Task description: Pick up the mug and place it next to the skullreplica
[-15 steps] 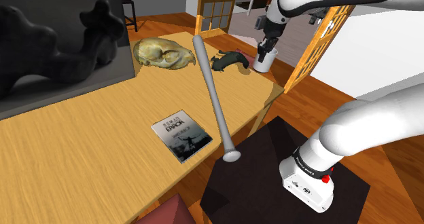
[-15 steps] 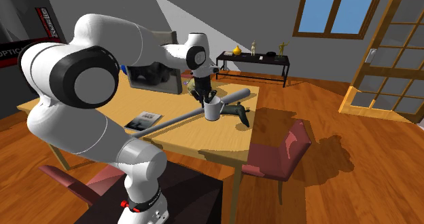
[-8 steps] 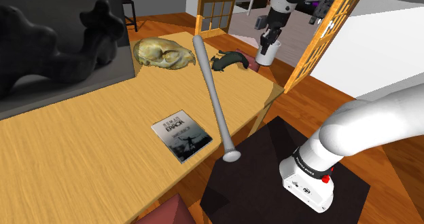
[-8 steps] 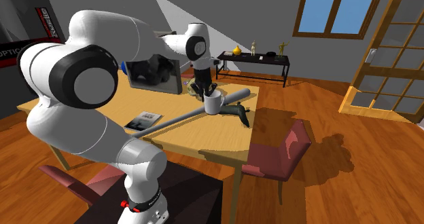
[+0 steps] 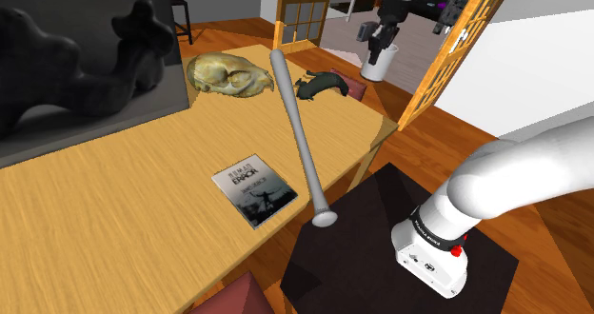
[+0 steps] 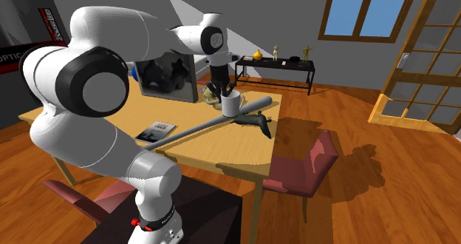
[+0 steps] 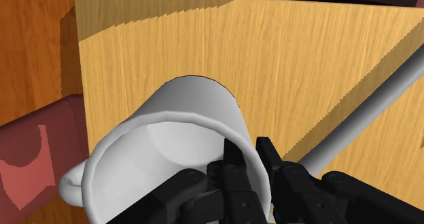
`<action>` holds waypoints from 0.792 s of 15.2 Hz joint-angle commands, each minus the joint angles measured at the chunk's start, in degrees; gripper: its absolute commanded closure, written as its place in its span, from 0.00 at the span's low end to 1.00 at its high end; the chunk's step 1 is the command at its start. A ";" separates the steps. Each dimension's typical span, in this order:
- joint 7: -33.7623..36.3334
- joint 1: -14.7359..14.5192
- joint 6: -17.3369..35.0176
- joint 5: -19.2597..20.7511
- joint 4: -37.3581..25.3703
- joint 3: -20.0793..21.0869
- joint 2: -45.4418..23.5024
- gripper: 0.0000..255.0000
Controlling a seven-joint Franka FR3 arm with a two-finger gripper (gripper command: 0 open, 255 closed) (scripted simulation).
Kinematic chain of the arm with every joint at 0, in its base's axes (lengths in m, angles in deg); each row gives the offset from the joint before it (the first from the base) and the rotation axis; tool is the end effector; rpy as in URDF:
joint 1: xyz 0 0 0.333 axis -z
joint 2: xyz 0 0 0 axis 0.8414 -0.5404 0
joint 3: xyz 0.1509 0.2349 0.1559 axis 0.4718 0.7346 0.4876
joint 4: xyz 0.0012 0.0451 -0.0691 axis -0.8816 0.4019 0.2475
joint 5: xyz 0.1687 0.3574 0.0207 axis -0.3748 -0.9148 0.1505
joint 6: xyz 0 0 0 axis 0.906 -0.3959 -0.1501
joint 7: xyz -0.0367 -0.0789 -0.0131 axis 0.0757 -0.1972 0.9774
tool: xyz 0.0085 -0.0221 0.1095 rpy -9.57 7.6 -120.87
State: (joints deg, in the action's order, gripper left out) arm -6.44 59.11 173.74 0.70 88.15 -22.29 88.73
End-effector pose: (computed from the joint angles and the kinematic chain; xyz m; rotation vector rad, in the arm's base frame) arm 0.4049 -0.0710 0.5621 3.0689 0.1760 0.0274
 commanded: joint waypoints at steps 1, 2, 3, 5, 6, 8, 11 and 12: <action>1.69 -0.75 0.04 -0.70 -1.92 1.27 -2.11 1.00; 2.73 -1.20 0.18 -1.09 -3.12 2.03 -3.55 1.00; 3.77 -1.64 0.29 -1.45 -4.40 2.77 -5.02 1.00; 5.80 -2.47 0.43 -2.04 -7.14 4.20 -8.05 1.00; 6.80 -2.88 0.44 -2.28 -8.62 4.89 -9.62 1.00; 8.79 -3.66 0.37 -2.64 -11.77 6.22 -12.83 1.00; 11.71 -4.79 -0.04 -2.89 -17.05 8.09 -17.90 1.00; 12.67 -5.18 -0.26 -2.90 -18.97 8.67 -19.65 1.00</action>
State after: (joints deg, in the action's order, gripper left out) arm 5.57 54.17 173.78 -2.19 71.41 -14.00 71.02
